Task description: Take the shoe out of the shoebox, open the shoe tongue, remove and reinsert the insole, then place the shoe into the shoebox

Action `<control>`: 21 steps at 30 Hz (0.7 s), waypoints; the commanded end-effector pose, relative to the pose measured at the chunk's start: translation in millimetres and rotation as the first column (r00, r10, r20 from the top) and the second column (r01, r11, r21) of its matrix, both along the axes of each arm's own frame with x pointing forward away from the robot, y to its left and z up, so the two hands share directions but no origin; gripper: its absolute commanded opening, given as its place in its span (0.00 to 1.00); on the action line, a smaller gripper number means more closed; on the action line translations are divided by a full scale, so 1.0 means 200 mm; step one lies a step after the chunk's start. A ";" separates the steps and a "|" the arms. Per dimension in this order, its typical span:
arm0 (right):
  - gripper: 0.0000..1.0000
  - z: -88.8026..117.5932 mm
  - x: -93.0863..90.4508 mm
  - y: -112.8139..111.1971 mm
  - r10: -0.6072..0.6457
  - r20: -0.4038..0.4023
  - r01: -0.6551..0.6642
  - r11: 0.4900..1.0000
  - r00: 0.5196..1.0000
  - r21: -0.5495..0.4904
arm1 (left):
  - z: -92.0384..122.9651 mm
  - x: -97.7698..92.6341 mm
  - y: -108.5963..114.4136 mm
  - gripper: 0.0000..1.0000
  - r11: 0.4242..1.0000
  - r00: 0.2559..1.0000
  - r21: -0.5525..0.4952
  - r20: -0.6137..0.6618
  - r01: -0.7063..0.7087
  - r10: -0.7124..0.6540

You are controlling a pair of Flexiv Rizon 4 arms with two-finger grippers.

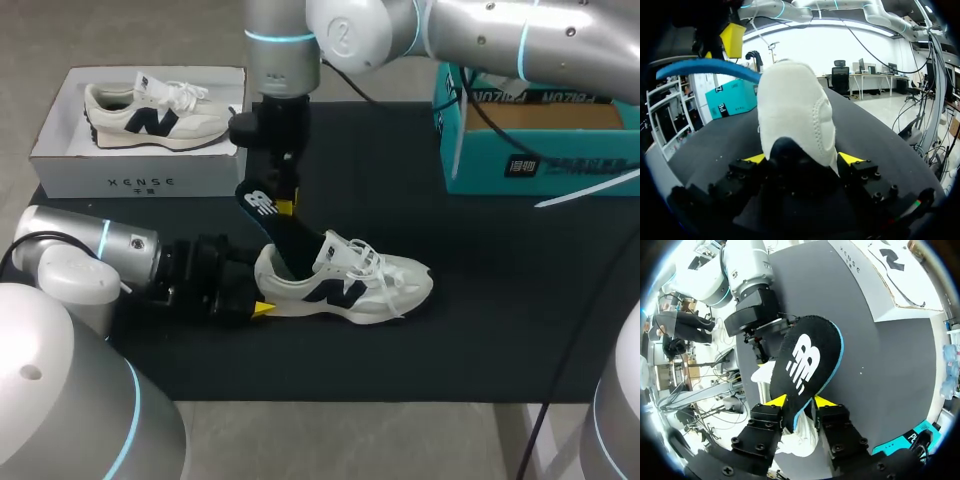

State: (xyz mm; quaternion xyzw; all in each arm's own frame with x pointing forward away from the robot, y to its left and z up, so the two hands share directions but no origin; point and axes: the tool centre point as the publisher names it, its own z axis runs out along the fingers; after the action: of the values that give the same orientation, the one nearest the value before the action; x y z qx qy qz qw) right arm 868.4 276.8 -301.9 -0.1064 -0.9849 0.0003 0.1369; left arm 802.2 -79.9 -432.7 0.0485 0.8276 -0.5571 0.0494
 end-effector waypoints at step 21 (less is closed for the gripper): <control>0.56 -0.07 -0.10 -0.07 -0.075 -0.040 0.079 0.990 0.996 0.114 | -0.02 0.00 -0.01 0.00 1.000 1.000 0.001 0.001 -0.001 0.001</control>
State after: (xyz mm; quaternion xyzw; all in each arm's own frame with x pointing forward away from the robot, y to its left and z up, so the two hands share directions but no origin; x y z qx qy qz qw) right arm 847.6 260.7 -313.7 -0.1370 -0.9758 -0.0609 0.1593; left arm 802.2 -79.8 -432.7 0.0485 0.8276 -0.5571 0.0494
